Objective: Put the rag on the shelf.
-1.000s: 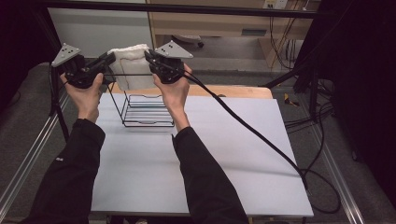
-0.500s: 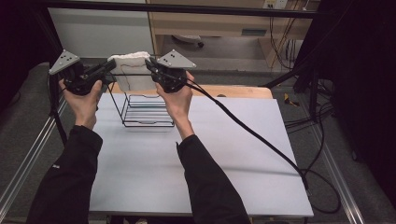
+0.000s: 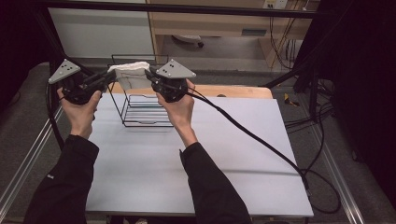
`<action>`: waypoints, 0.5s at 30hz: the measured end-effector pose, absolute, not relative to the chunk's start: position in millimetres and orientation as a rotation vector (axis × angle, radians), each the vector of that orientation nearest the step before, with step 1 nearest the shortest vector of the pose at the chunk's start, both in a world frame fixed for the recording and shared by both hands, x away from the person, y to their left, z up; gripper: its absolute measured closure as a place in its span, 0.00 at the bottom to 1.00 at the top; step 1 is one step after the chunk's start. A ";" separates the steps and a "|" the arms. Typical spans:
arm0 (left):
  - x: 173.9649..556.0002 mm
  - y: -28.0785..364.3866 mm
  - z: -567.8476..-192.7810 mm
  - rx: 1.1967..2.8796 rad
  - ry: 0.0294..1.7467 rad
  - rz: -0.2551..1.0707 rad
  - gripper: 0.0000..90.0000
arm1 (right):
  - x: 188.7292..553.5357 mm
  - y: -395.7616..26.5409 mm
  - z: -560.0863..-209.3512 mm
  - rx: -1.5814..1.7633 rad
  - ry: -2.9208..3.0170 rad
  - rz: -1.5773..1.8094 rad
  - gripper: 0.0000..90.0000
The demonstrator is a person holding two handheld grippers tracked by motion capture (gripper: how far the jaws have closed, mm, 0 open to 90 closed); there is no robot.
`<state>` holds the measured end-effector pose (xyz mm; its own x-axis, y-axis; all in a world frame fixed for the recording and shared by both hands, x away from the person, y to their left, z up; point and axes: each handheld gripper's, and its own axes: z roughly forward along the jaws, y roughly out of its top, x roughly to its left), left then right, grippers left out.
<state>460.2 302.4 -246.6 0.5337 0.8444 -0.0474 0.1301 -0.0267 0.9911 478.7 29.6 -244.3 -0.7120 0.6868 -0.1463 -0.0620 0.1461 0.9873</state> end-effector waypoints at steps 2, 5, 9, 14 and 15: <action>458.9 302.1 -248.6 1.516 0.879 0.704 0.88 | 477.4 29.6 -246.4 0.591 1.844 1.615 0.92; 457.2 302.3 -250.6 1.519 0.888 0.696 0.87 | 475.6 30.1 -249.2 0.575 1.858 1.602 0.92; 454.6 304.0 -248.0 1.531 0.903 0.683 0.84 | 475.2 29.2 -253.2 0.581 1.863 1.614 0.92; 447.2 310.3 -235.3 1.515 0.907 0.695 0.78 | 474.1 28.9 -255.8 0.580 1.864 1.613 0.92; 446.0 311.8 -231.6 1.508 0.907 0.698 0.78 | 473.9 28.6 -256.3 0.580 1.866 1.613 0.92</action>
